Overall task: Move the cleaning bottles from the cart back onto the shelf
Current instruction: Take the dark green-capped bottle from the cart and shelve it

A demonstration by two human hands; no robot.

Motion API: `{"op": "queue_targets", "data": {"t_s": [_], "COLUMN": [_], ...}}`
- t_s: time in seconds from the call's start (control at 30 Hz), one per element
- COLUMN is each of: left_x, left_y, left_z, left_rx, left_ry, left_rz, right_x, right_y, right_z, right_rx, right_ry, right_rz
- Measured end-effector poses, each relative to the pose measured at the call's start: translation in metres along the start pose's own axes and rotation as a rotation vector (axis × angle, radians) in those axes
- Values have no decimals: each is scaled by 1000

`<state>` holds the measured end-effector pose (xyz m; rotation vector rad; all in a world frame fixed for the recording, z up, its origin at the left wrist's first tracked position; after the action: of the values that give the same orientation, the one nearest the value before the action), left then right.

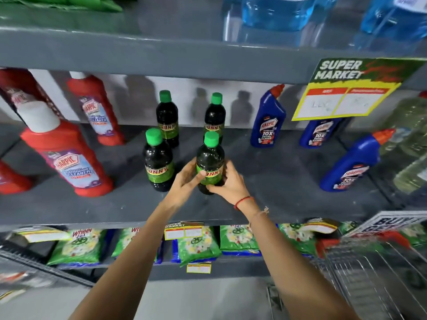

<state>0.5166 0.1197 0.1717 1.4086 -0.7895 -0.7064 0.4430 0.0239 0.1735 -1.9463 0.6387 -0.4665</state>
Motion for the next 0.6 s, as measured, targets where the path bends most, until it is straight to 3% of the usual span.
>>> {"op": "queue_targets", "data": {"t_s": [0.17,0.37,0.47,0.6], "left_x": [-7,-72,-87,-79], "left_y": [-7,-39,-32,-37], "left_z": [-6,-8,36,141], "left_rx": [-39,-70,-35,63], "left_ry": [139,633,586,288], "left_rz": [-26,-105,-76,-70], "right_x": [-3,-51,-91,-164], "right_y": [3,43,78,141], "right_z": [-3,-68,-122,-200], "right_rx": [-3,105,136,142], "right_ry": [-33,169,342,527], "right_rz": [-1,57,90,214]}}
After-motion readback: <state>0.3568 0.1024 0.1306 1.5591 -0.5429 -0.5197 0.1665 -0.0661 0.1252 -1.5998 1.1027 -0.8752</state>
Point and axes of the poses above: each hand's wrist, its own x-axis towards the middle knuckle, its own z-axis out of the palm, y = z × x, the point moved 10 cm from there along x, towards the middle knuckle, and after that the axes turned 1 degree about y, right-handed, at the moved point
